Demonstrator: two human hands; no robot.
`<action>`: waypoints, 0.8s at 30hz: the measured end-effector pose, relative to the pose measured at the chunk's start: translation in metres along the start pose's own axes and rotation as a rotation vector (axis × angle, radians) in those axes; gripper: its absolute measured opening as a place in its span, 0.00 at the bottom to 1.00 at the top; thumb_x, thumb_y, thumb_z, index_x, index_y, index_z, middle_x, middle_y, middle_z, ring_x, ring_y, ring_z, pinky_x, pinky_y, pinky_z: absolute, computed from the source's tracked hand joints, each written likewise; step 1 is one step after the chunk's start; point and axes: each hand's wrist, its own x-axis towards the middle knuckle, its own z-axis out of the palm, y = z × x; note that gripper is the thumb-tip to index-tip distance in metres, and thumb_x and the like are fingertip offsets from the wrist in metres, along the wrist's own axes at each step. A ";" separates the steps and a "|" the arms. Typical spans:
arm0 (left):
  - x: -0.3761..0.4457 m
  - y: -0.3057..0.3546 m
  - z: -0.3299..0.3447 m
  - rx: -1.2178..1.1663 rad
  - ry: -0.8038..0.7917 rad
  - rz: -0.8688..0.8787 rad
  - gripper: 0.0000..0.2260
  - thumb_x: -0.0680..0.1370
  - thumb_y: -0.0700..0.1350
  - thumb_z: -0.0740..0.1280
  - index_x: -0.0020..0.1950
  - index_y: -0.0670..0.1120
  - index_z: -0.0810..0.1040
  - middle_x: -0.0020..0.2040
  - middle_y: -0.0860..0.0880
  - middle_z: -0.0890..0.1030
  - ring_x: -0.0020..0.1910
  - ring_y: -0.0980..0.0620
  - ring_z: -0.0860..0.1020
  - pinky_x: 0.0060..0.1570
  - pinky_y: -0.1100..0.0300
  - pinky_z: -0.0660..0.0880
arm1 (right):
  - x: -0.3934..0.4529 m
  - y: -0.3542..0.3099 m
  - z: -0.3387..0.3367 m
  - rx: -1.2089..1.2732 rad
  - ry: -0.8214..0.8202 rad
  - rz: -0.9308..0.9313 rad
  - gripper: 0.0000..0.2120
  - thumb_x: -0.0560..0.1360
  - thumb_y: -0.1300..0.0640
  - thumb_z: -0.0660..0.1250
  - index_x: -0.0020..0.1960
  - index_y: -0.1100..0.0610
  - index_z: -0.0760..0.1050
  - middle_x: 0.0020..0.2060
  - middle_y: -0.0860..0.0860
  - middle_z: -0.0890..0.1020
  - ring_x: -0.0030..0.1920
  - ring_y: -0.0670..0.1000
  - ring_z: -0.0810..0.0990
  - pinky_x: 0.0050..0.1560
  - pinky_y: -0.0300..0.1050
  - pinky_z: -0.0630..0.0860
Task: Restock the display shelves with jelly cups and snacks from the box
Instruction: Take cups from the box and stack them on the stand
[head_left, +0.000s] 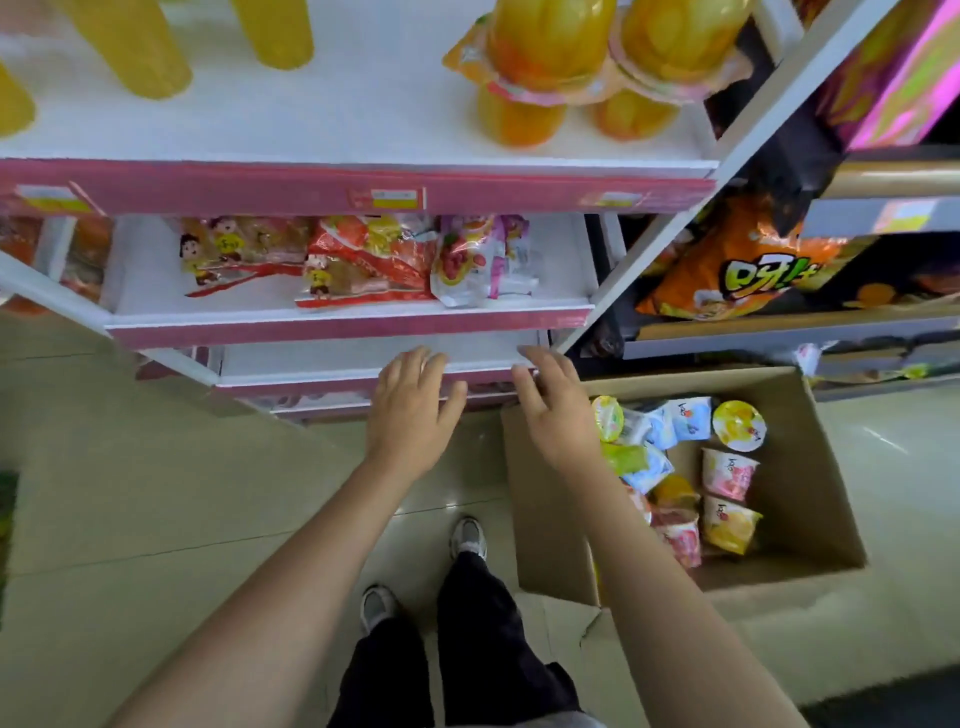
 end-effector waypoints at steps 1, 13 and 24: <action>-0.013 0.004 0.017 -0.020 -0.025 0.012 0.26 0.81 0.58 0.51 0.66 0.43 0.76 0.65 0.42 0.78 0.65 0.40 0.74 0.64 0.46 0.70 | -0.020 0.015 -0.004 0.011 -0.011 0.053 0.16 0.82 0.48 0.62 0.66 0.53 0.75 0.62 0.52 0.77 0.60 0.52 0.77 0.60 0.47 0.74; -0.074 0.089 0.260 -0.157 -0.448 -0.188 0.33 0.80 0.64 0.58 0.79 0.48 0.57 0.75 0.45 0.66 0.69 0.43 0.71 0.61 0.49 0.73 | -0.076 0.278 0.006 -0.058 -0.119 0.514 0.15 0.76 0.49 0.70 0.59 0.56 0.77 0.53 0.52 0.82 0.54 0.53 0.80 0.55 0.52 0.77; -0.089 0.121 0.306 -0.715 -0.243 -0.505 0.30 0.76 0.66 0.58 0.77 0.67 0.55 0.73 0.59 0.69 0.67 0.59 0.73 0.66 0.48 0.73 | -0.023 0.317 0.024 0.204 -0.297 0.411 0.29 0.77 0.45 0.69 0.75 0.48 0.65 0.62 0.49 0.80 0.60 0.48 0.80 0.61 0.41 0.76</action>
